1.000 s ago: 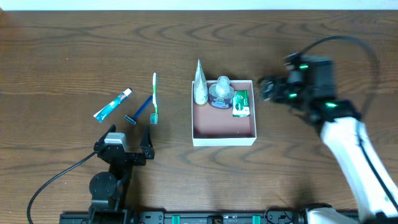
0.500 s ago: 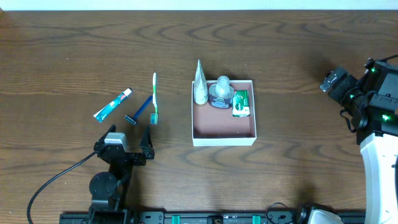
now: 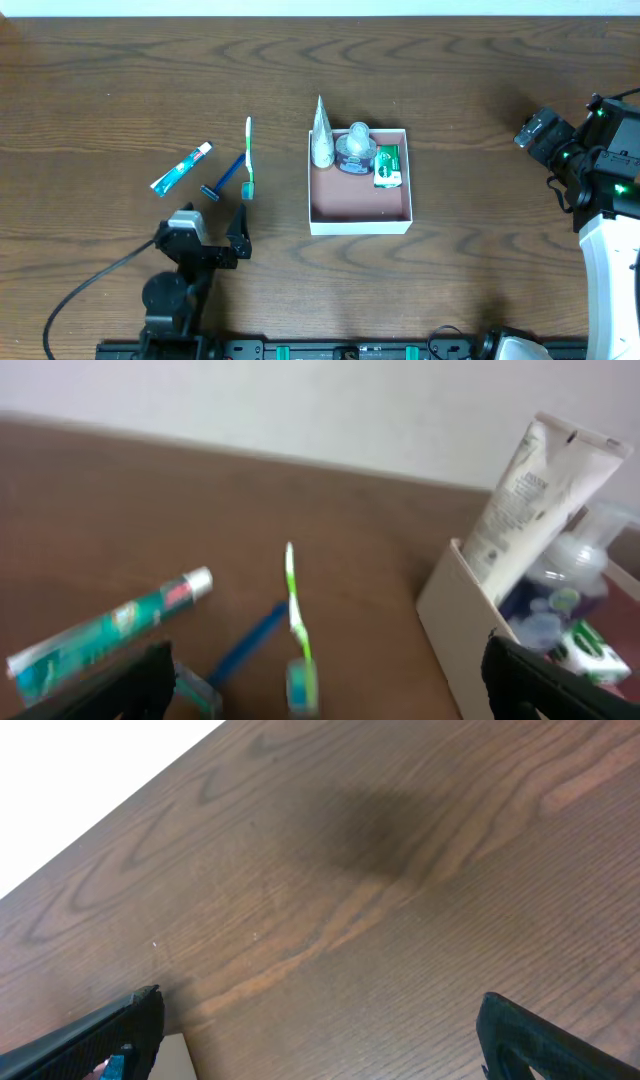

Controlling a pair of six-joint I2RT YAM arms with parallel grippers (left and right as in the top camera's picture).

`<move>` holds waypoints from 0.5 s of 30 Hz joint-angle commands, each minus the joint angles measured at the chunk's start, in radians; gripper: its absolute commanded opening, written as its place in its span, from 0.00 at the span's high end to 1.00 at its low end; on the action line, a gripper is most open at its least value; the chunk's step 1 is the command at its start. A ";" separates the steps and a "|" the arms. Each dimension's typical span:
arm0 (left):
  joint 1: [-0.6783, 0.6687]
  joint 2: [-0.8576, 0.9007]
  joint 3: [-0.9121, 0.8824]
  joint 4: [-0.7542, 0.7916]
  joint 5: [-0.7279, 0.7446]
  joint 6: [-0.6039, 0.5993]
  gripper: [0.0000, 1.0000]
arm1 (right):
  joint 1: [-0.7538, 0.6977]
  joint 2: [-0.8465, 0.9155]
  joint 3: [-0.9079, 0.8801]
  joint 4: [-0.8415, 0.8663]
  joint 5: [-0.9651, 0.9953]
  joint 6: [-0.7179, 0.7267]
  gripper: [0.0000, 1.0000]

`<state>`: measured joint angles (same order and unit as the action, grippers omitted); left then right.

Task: Pack container
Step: 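Reach the left gripper to the Colgate toothpaste tube and grasp it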

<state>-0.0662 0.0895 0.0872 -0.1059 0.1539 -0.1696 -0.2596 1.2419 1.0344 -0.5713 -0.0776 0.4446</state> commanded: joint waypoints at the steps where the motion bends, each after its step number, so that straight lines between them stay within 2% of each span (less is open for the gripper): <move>1: 0.025 0.132 0.165 -0.058 0.014 -0.073 0.02 | -0.008 0.000 0.006 -0.001 0.006 0.014 0.01; 9: 0.085 0.714 0.736 -0.485 0.016 -0.051 0.02 | -0.008 0.000 0.006 -0.001 0.006 0.014 0.01; 12: 0.085 0.908 0.966 -0.684 0.022 0.048 0.02 | -0.008 0.000 0.006 -0.001 0.007 0.014 0.01; 15: 0.085 1.059 1.126 -0.786 0.021 0.160 0.02 | -0.008 0.000 0.006 -0.002 0.006 0.014 0.01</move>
<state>0.0132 1.0451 1.0897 -0.8444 0.1623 -0.1406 -0.2596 1.2427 1.0332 -0.5724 -0.0772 0.4450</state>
